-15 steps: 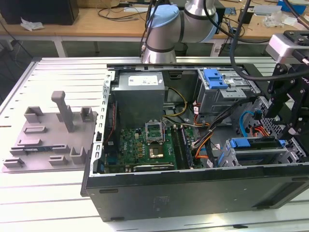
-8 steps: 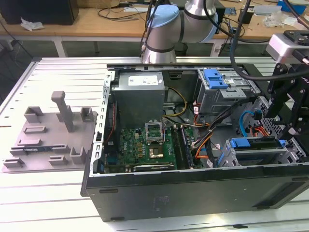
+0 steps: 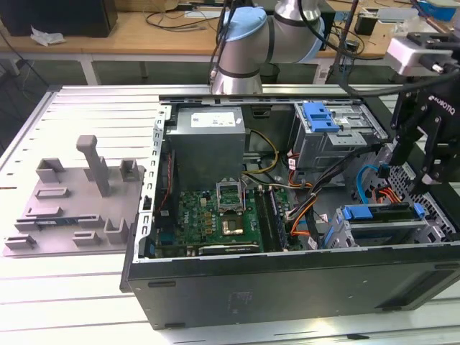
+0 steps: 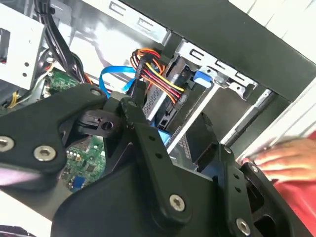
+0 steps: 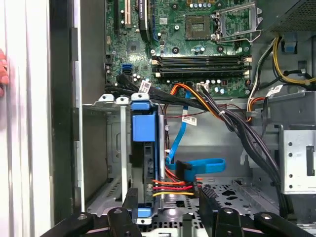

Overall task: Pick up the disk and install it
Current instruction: 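Insert the second disk wire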

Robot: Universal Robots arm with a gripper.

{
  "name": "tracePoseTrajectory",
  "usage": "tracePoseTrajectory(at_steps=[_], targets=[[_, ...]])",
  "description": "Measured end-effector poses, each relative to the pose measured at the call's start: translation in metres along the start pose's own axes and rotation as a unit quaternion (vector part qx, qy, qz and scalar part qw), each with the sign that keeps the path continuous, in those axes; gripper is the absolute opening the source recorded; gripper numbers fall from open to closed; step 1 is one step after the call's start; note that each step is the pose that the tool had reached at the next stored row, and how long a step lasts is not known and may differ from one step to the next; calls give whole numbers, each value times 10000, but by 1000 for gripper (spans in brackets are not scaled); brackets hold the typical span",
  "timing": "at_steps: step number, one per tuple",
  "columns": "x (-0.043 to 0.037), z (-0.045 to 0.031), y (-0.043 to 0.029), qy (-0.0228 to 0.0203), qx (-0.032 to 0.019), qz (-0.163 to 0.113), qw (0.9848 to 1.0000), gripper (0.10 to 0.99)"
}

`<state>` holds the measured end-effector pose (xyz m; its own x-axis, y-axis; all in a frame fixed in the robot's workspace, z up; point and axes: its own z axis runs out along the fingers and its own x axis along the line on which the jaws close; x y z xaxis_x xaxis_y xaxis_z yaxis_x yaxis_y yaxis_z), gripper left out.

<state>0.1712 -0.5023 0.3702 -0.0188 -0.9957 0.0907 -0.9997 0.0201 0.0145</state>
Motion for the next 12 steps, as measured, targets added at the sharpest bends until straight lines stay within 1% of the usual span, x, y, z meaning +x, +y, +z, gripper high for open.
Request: tracePoseTrajectory(at_steps=[1,2,5,10,11,12], targets=[[-36,-22,-4,161,-22,0,9999,608],[-40,-48,-5,206,-26,1,9998,608],[-36,-95,-5,210,-27,1,9998,608],[-32,-135,-7,210,-27,1,9998,608],[-33,-139,-7,209,-27,1,9998,463],[-34,-140,-7,210,-27,1,9998,400]])
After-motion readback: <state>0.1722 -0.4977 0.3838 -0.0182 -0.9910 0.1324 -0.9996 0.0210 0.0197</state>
